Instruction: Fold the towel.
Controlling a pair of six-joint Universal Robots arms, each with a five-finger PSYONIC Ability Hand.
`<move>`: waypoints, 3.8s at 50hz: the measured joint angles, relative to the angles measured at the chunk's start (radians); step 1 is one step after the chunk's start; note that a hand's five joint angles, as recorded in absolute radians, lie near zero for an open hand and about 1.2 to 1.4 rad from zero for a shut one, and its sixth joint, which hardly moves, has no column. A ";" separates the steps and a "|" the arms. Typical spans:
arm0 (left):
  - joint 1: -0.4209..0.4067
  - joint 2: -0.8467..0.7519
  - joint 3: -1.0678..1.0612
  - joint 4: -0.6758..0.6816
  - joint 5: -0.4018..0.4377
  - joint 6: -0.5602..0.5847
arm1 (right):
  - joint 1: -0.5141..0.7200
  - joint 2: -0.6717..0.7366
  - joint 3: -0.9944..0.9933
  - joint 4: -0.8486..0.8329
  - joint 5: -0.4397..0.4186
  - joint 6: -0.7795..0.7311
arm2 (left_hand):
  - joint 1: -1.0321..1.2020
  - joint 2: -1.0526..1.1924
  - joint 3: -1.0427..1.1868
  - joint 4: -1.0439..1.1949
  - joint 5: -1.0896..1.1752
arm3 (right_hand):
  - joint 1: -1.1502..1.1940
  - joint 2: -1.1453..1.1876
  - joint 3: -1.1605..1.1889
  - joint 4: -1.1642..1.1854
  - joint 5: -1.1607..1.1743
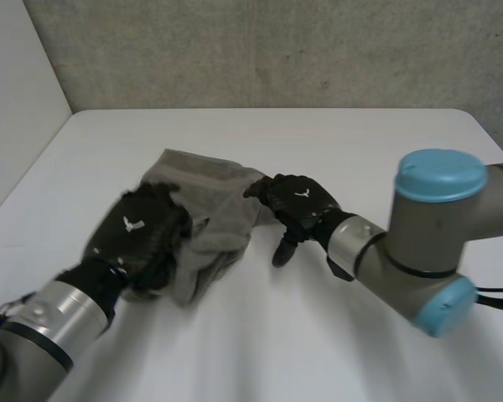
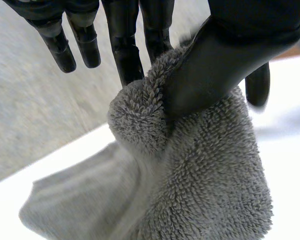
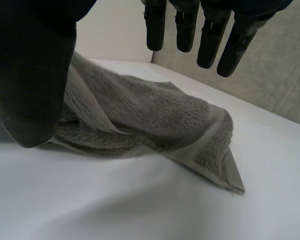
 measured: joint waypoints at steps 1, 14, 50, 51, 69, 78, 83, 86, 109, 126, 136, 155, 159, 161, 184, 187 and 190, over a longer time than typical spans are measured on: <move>0.011 0.026 0.006 -0.006 0.001 -0.028 | 0.009 0.023 -0.020 -0.011 0.017 0.005 | 0.000 0.000 0.000 0.000 0.000 | 0.000 0.000 0.000 0.000 0.000; 0.205 0.220 0.045 -0.034 0.017 -0.291 | 0.069 0.267 -0.247 -0.041 0.148 0.006 | 0.000 0.000 0.000 0.000 0.000 | 0.052 0.036 0.000 0.000 0.081; 0.300 0.018 0.069 -0.005 0.148 -0.281 | -0.042 0.108 -0.226 -0.022 0.070 0.044 | -0.628 -0.596 0.000 0.000 -0.639 | 1.060 1.019 0.000 0.000 1.086; 0.294 0.006 0.072 -0.001 0.148 -0.281 | -0.060 0.081 -0.210 -0.022 0.062 0.044 | -0.650 -0.618 0.000 0.000 -0.663 | 1.060 1.019 0.000 0.000 1.086; 0.205 -0.306 0.144 0.069 0.149 -0.228 | -0.552 -0.350 0.193 -0.022 -0.199 0.012 | -0.760 -0.739 0.000 0.000 -0.805 | 1.060 1.019 0.000 0.000 1.086; 0.153 -0.327 0.147 0.063 0.149 -0.128 | -0.593 -0.354 0.319 -0.034 -0.241 -0.052 | -0.760 -0.743 0.000 0.000 -0.806 | 1.060 1.019 0.000 0.000 1.086; 0.102 -0.326 0.159 0.062 0.144 -0.116 | -0.589 -0.349 0.333 -0.034 -0.242 -0.080 | -0.760 -0.743 0.000 0.000 -0.806 | 1.060 1.019 0.000 0.000 1.086; 0.067 -0.325 0.176 0.061 0.141 -0.117 | -0.587 -0.345 0.333 -0.033 -0.241 -0.087 | -0.760 -0.743 0.000 0.000 -0.806 | 1.060 1.019 0.000 0.000 1.086; -0.223 -0.788 0.943 -0.401 0.096 -0.010 | -0.576 -0.334 0.354 -0.034 -0.239 -0.088 | -0.757 -0.738 0.000 0.000 -0.757 | 1.060 1.019 0.000 0.000 1.087; -0.248 -1.045 1.283 -0.585 -0.037 0.231 | -0.576 -0.314 0.353 -0.035 -0.241 -0.090 | -0.758 -0.737 0.000 0.000 -0.755 | 1.060 1.019 0.000 0.000 1.087; -0.251 -1.057 1.324 -0.568 -0.010 0.219 | -0.573 -0.301 0.353 -0.035 -0.241 -0.092 | -0.758 -0.738 0.000 0.000 -0.766 | 1.060 1.019 0.000 0.000 1.087; -0.265 -1.168 1.460 -0.649 0.033 0.226 | -0.572 -0.277 0.353 -0.030 -0.240 -0.163 | -0.694 -0.676 0.000 0.000 -0.693 | 1.060 1.019 0.000 0.000 1.090; -0.265 -1.177 1.481 -0.674 0.030 0.229 | -0.571 -0.274 0.353 -0.030 -0.240 -0.162 | -0.670 -0.650 0.000 0.000 -0.671 | 1.060 1.019 0.000 0.000 1.090; -0.265 -1.180 1.489 -0.684 0.029 0.230 | -0.571 -0.273 0.353 -0.030 -0.240 -0.162 | -0.635 -0.611 0.000 0.000 -0.636 | 1.060 1.019 0.000 0.000 1.090; -0.279 -0.942 1.334 -0.684 -0.048 0.234 | -0.571 -0.277 0.354 -0.023 -0.239 -0.161 | -0.001 0.031 0.000 0.000 0.024 | 1.060 1.019 0.000 0.000 1.090; -0.268 -0.869 1.241 -0.661 -0.052 0.234 | -0.571 -0.278 0.354 -0.022 -0.239 -0.161 | -0.001 0.031 0.000 0.000 0.024 | 1.060 1.019 0.000 0.000 1.090; -0.243 -0.781 1.116 -0.618 -0.050 0.233 | -0.570 -0.280 0.355 -0.022 -0.239 -0.161 | 0.000 0.031 0.000 0.000 0.024 | 1.060 1.019 0.000 0.000 1.090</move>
